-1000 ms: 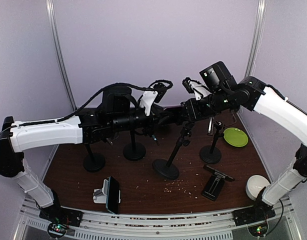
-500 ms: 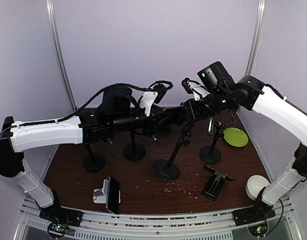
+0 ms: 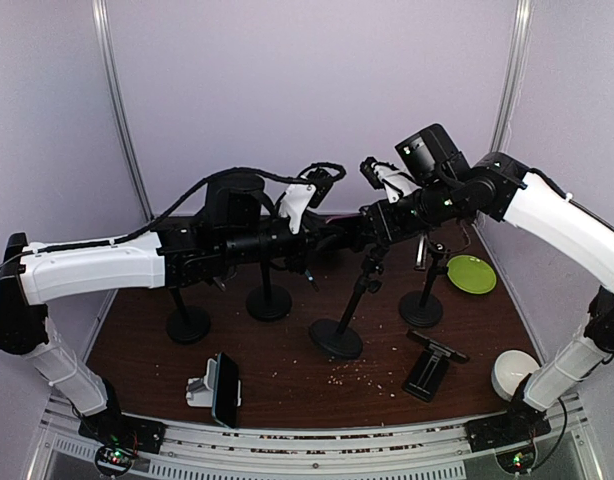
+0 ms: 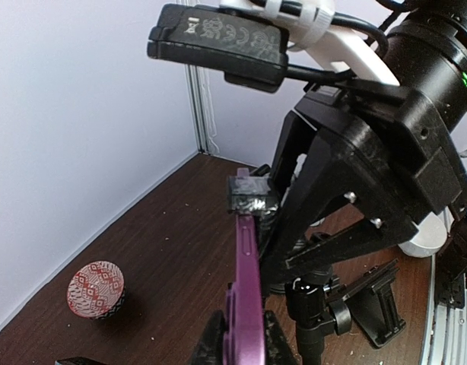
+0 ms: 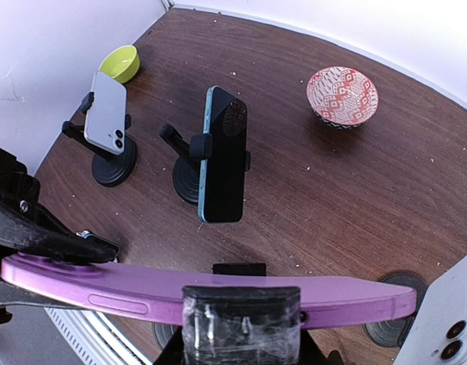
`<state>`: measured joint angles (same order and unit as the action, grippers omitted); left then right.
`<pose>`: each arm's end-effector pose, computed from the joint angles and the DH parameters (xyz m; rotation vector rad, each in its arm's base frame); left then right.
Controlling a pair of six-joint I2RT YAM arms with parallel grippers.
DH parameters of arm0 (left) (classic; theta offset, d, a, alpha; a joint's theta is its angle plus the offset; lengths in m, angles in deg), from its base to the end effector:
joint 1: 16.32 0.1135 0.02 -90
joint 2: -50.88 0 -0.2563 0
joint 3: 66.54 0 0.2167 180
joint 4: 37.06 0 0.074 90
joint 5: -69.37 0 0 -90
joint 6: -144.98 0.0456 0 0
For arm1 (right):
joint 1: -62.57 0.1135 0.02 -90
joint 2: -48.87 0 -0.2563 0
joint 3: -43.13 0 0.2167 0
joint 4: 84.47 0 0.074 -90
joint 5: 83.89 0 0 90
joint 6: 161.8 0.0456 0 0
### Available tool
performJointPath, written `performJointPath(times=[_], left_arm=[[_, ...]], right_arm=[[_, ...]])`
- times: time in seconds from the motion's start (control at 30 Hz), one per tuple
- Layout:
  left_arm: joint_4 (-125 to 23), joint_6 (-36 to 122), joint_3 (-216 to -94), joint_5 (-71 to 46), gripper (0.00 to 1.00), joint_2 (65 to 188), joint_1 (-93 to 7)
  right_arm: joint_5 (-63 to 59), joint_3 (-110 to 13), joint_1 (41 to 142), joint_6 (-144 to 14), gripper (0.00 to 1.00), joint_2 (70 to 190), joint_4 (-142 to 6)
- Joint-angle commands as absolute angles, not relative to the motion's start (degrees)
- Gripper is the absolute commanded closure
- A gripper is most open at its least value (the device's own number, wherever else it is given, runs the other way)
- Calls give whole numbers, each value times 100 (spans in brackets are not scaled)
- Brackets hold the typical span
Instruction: Remove the phone from the phone stand
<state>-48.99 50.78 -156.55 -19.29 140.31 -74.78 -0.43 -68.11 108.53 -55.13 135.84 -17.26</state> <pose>0.1829 -0.3000 0.3484 0.8554 1.6307 -0.8028 0.1988 0.2130 0.3772 -0.6684 2.3202 0.6641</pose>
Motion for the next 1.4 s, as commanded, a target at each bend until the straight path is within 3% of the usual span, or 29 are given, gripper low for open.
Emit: performJointPath(times=[0.0, 0.3, 0.67, 1.37], left_arm=[[-4717, 5089, -15811, -1939, 100, 13844, -7486], [-4747, 5095, -15805, -1933, 100, 13811, -7486], [-4762, 5094, -15748, -1993, 100, 13762, -7486], [-4760, 5102, -15940, -1905, 100, 13918, -7486]], right_arm=[[415, -6929, 10813, -5693, 100, 13428, -1921], [883, -7041, 10738, -5538, 100, 13528, -1713], [575, -7064, 10574, -5479, 100, 13557, -1693], [-1299, -7024, 10815, -5986, 100, 13342, -1977]])
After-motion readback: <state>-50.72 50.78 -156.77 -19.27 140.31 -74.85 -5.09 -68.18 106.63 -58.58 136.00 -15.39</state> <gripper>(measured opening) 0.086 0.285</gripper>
